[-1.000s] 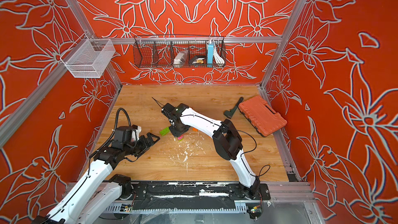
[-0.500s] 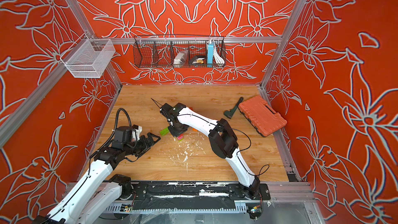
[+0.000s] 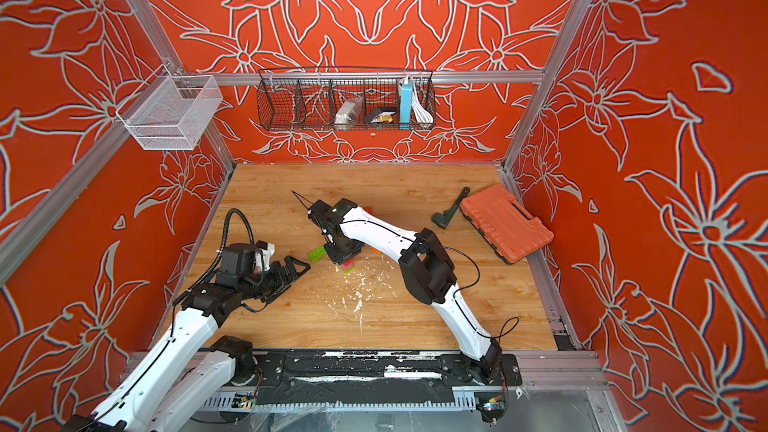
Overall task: Assemble the letter r with lego
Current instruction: Assemble the lego brick with the lego brick.
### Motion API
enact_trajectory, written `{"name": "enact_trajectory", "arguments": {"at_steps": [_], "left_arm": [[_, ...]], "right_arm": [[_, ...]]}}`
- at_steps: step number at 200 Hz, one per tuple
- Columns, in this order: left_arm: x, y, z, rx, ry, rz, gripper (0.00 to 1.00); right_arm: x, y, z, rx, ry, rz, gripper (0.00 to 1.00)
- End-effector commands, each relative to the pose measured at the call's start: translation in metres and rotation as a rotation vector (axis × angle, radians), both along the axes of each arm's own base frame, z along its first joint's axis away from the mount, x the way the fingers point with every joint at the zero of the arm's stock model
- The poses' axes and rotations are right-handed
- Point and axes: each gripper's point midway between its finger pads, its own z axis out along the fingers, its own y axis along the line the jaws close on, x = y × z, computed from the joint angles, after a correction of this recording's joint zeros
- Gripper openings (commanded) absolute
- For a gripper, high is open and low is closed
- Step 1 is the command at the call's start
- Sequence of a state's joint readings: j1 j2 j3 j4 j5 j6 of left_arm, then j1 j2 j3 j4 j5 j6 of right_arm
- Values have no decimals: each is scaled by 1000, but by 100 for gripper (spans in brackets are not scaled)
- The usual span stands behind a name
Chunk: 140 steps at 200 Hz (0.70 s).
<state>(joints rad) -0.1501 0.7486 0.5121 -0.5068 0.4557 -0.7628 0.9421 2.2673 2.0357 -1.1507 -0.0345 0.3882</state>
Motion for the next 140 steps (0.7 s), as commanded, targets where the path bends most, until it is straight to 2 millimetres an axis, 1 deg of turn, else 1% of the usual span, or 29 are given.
{"name": "enact_trajectory", "arguments": {"at_steps": [1,52,109,140], "left_arm": [[-1,1,1,-7,-9,4,99],[-2,-2,1,-19,-2,-5,98],[-1,-4,0,-26,3,-20,98],[-1,-5,-2,-27,7,-24,98]], "right_arm": [[-6,-9,-15,-58,49,-23,0],[-10,-12,-22,-72,67,-23,0],[-13,-14,-29,-112,58,31,0],[-17,-12,-32,-123,56,58,0]]}}
